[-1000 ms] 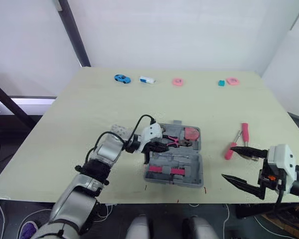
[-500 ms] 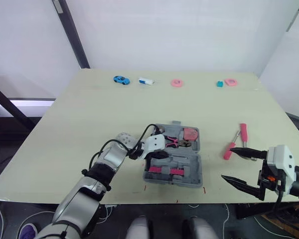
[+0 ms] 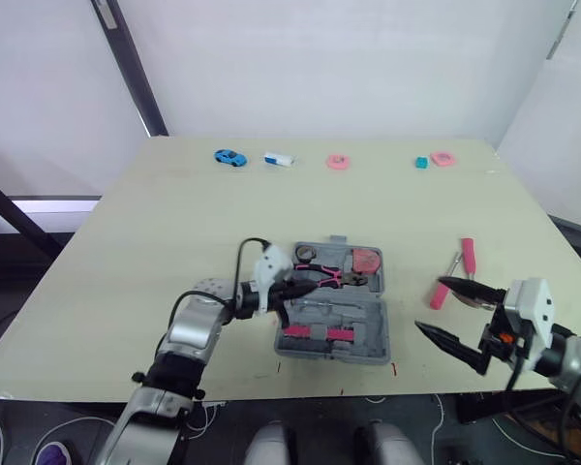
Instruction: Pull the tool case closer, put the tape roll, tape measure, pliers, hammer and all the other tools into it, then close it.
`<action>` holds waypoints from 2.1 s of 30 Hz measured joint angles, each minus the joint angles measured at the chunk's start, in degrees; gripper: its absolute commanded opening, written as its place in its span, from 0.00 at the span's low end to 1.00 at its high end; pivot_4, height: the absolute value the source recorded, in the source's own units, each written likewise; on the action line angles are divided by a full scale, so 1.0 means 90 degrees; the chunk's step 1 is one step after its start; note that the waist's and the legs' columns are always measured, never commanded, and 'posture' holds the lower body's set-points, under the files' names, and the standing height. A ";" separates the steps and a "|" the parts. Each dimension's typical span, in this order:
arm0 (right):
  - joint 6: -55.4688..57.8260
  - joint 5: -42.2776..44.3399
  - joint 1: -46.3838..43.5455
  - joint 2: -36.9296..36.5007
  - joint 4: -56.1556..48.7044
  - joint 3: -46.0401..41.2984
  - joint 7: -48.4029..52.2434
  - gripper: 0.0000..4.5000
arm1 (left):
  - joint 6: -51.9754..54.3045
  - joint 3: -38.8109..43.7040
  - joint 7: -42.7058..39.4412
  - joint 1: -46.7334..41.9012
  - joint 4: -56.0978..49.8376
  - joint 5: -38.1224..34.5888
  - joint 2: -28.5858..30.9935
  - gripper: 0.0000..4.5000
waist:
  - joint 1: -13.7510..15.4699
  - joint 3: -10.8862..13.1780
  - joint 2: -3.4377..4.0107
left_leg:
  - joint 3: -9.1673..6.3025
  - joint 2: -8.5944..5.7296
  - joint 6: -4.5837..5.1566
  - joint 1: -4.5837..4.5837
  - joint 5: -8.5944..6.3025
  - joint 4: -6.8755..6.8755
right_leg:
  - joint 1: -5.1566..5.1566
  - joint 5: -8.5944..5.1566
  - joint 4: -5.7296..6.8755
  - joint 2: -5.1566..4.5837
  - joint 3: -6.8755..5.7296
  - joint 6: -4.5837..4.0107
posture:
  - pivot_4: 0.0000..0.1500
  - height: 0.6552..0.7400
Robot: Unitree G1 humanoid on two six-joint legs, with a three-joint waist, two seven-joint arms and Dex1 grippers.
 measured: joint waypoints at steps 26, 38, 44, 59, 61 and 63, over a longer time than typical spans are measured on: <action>-0.1401 0.0026 0.1466 -0.0216 0.2722 -0.1366 0.1072 1.00 | -0.0227 0.2884 0.0202 0.4586 -0.1792 -0.1985 0.0625 0.98 | -0.0017 0.0001 0.0003 | 0.0012 0.0006 -0.0003 0.0028 -0.0005 -0.0022 | -0.0005 -0.0016 -0.0029 -0.0029 0.0010 -0.0004 | 1.00 1.00; -0.0523 -0.0159 0.0448 -0.0247 0.2549 -0.1264 0.0025 1.00 | 0.0107 0.2542 0.0323 0.3952 -0.2351 -0.2315 0.0781 0.98 | -0.0019 0.0001 0.0004 | 0.0036 0.0002 0.0004 0.0007 -0.0007 -0.0024 | -0.0018 -0.0013 -0.0032 -0.0027 0.0013 -0.0007 | 1.00 1.00; 0.0986 -0.0555 -0.1038 -0.0225 0.2629 -0.0644 -0.1381 1.00 | 0.0527 0.1981 -0.0004 0.3207 -0.2976 -0.2694 0.1205 0.98 | -0.0025 0.0003 0.0010 | 0.0042 -0.0003 0.0004 0.0000 -0.0007 -0.0036 | -0.0020 0.0000 -0.0035 -0.0020 0.0017 -0.0031 | 1.00 1.00; 0.3150 -0.1254 -0.3612 0.0141 0.4721 -0.0102 -0.3028 1.00 | 0.1145 0.1060 -0.0476 0.2061 -0.3592 -0.3126 0.1750 0.98 | -0.0033 0.0006 0.0012 | 0.0042 -0.0002 0.0006 -0.0005 -0.0006 -0.0052 | -0.0024 0.0007 -0.0048 -0.0005 0.0030 -0.0021 | 1.00 1.00; 0.3209 -0.1298 -0.3675 0.0163 0.4866 -0.0073 -0.3054 1.00 | 0.1217 0.1057 -0.0509 0.2052 -0.3622 -0.3212 0.1822 0.98 | -0.0044 0.0007 0.0013 | 0.0041 -0.0002 0.0006 -0.0002 -0.0006 -0.0055 | -0.0024 0.0006 -0.0048 -0.0004 0.0030 -0.0022 | 1.00 1.00; 0.3226 -0.1404 -0.3752 0.0185 0.5130 0.0034 -0.3112 1.00 | 0.1278 0.1057 -0.0539 0.2034 -0.3646 -0.3248 0.1860 0.98 | -0.0047 0.0007 0.0013 | 0.0040 -0.0002 0.0006 -0.0002 -0.0006 -0.0057 | -0.0024 0.0006 -0.0048 -0.0003 0.0030 -0.0022 | 1.00 1.00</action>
